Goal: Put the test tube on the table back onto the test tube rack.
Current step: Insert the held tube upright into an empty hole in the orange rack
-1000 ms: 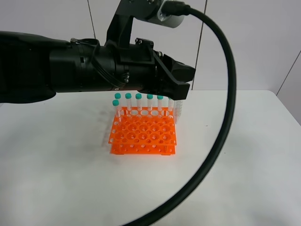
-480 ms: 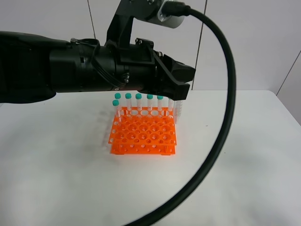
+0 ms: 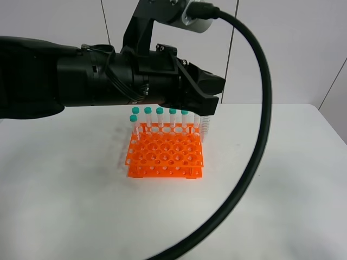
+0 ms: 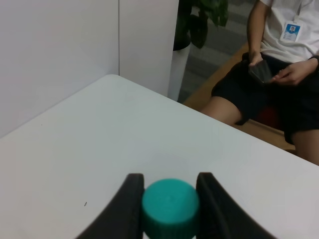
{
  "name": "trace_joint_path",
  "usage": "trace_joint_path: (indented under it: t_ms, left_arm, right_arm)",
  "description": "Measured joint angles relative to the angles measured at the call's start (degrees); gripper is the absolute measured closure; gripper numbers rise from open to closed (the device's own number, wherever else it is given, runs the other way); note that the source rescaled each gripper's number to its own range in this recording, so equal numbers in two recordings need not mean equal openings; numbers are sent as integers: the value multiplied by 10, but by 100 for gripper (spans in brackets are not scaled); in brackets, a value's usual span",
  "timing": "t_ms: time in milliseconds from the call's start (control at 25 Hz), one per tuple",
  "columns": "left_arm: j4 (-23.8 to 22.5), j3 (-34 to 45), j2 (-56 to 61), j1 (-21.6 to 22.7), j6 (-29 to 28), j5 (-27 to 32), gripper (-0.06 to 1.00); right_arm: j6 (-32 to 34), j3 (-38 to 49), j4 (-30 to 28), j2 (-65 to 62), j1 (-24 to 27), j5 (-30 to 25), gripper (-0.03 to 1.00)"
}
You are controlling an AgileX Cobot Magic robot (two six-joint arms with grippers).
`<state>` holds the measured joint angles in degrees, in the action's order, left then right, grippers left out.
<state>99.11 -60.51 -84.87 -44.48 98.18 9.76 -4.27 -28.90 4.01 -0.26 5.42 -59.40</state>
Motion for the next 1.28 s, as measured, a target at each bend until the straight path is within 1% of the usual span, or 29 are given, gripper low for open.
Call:
trace_joint_path:
  t_ms: [120,320,560,720,1080,1280]
  left_arm:
    - [0,14,0,0,2,0,94]
    - [0,38,0,0,22,-1,94]
    - [0,25,1,0,23,-1,94]
    - [0,22,1,0,25,-1,94]
    - [0,22,1,0,25,-1,94]
    - [0,22,1,0,46,-1,94]
  right_arm:
    - [0,1,1,-1,-5,0,43]
    - [12,1,-1,-1,-5,0,43]
    - [34,1,-18,-1,-5,1,43]
    - [43,1,-18,-1,-5,1,43]
    - [43,1,-18,-1,-5,2,43]
    - [43,1,-18,-1,-5,2,43]
